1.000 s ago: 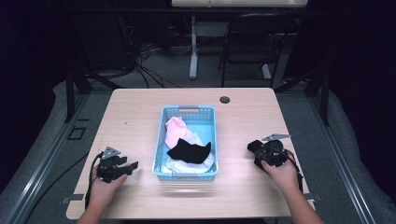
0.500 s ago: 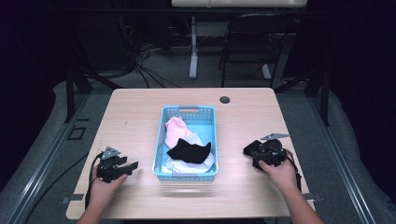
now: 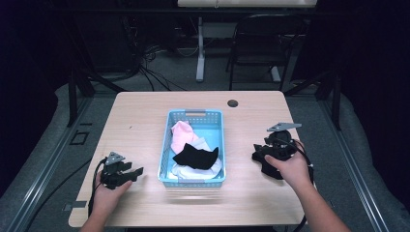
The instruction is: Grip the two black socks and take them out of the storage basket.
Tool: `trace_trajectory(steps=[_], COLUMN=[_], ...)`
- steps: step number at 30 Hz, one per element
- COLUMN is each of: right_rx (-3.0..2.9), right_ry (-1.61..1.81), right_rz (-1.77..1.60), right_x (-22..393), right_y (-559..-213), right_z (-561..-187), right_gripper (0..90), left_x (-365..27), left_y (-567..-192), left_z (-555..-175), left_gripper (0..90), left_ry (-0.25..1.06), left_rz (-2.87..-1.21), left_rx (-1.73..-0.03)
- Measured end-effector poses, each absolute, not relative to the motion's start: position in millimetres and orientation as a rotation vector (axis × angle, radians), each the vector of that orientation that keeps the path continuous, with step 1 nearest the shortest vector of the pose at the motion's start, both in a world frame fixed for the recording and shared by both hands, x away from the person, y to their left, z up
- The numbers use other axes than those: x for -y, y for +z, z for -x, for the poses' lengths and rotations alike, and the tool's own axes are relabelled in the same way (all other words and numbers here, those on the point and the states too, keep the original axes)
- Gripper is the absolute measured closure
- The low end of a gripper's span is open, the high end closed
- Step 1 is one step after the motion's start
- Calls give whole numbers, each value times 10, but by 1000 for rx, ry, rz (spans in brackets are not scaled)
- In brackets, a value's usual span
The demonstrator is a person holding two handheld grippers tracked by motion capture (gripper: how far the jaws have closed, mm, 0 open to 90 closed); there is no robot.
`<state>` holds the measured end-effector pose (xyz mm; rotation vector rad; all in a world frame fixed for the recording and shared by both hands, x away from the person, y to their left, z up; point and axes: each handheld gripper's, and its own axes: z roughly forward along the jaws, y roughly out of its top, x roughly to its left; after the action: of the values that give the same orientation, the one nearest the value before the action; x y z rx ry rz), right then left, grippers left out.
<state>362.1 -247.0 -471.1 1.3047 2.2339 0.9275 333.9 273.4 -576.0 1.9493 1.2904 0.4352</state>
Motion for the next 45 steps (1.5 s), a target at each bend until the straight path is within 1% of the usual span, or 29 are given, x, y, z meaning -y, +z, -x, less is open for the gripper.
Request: trace_trajectory(steps=[5, 11, 16, 21, 23, 28, 37, 45], right_rx=[-2251, -2272, -2308, -2336, -2350, -2390, -2441, -2492], right_ry=[934, 953, 957, 967, 985, 1007, 1003, 1000], right_rz=[-1270, -1254, -1229, -1197, -1165, -1137, -1083, -1023], right_x=[2347, 2251, 2090, 1960, 1851, 1665, 1378, 1046], right_y=[-4600, -4543, -4524, -4547, -4561, -4586, -4681, -4806], right_z=[-3646, -3684, -3727, -3758, -3779, -3827, -3904, -3950], right_gripper=[455, 452, 448, 442, 407, 389, 391, 416], left_x=[-2735, -2733, -2733, -2729, -2728, -2732, -2725, -2725], left_y=[-5760, -5760, -5759, -5763, -5762, -5758, -5760, -5753], left_z=[-3340, -3341, -3342, -3343, -3342, -3343, -3342, -3341], left_gripper=[418, 418, 418, 418, 418, 418, 418, 418], left_ry=[435, 432, 433, 434, 436, 431, 432, 430], left_rz=[-1948, -1955, -1958, -1958, -1958, -1959, -1955, -1957], left_rx=[-1290, -1291, -1289, -1288, -1288, -1285, -1282, -1277])
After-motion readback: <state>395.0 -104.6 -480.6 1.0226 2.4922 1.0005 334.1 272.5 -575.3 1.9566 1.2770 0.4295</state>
